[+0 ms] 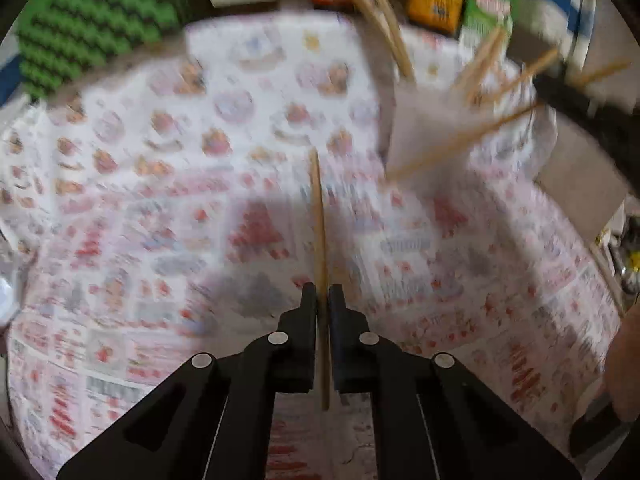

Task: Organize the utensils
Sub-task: 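Lift both chopsticks and lower them into the clear cup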

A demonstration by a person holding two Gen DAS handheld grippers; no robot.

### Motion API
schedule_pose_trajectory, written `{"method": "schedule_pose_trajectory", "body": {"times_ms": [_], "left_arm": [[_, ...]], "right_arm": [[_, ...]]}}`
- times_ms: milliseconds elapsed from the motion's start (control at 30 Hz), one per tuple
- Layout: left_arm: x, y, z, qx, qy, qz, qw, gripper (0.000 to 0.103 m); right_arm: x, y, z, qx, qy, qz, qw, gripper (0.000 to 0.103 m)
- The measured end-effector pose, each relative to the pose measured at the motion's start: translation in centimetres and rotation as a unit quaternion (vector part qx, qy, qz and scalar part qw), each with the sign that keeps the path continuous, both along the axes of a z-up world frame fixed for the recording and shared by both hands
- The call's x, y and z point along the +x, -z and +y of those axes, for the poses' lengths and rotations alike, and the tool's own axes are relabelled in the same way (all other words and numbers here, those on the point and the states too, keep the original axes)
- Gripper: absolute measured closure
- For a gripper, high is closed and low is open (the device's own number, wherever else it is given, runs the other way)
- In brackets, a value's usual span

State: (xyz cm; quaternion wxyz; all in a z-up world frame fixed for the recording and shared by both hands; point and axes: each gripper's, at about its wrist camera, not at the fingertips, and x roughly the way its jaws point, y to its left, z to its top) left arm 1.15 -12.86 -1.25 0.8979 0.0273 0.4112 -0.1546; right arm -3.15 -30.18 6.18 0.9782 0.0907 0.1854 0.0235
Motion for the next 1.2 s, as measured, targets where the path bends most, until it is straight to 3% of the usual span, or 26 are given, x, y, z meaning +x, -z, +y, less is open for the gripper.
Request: {"method": "schedule_pose_trajectory", "body": {"times_ms": [167,267,533,700,967,1133,1200], "left_arm": [[-2.7,-5.0,1.9,-0.011,-0.023,-0.116,0.9930,0.098],[-3.5,-6.9,2.9,-0.036,-0.022,-0.148,0.9881,0.098],[-4.3,-9.3,5.6,-0.072,-0.061,-0.195,0.9763,0.098],[-4.2,-9.5,6.4,-0.083,-0.069,-0.187,0.9764,0.098],[-3.8,-8.9,5.6,-0.045,-0.073,-0.207,0.9745,0.097],[-2.8,-8.0,5.6,-0.027,-0.079,-0.207,0.9748,0.096],[-2.9,-8.1,5.9,-0.042,-0.066,-0.214,0.9738,0.098]], "right_arm": [[-0.8,-0.9,-0.9,0.022,-0.001,-0.025,0.999,0.096],[-1.1,-1.2,-1.3,0.031,-0.003,-0.035,0.999,0.096],[-1.4,-1.7,-0.3,0.011,-0.022,-0.042,0.999,0.096],[-1.3,-1.4,0.0,0.002,-0.025,-0.037,0.999,0.096],[-0.3,-0.5,0.2,0.006,-0.035,-0.011,0.999,0.096],[-0.3,-0.5,1.2,-0.046,-0.024,-0.003,0.999,0.095],[-0.3,-0.5,1.2,-0.039,-0.037,-0.004,0.999,0.095]]}}
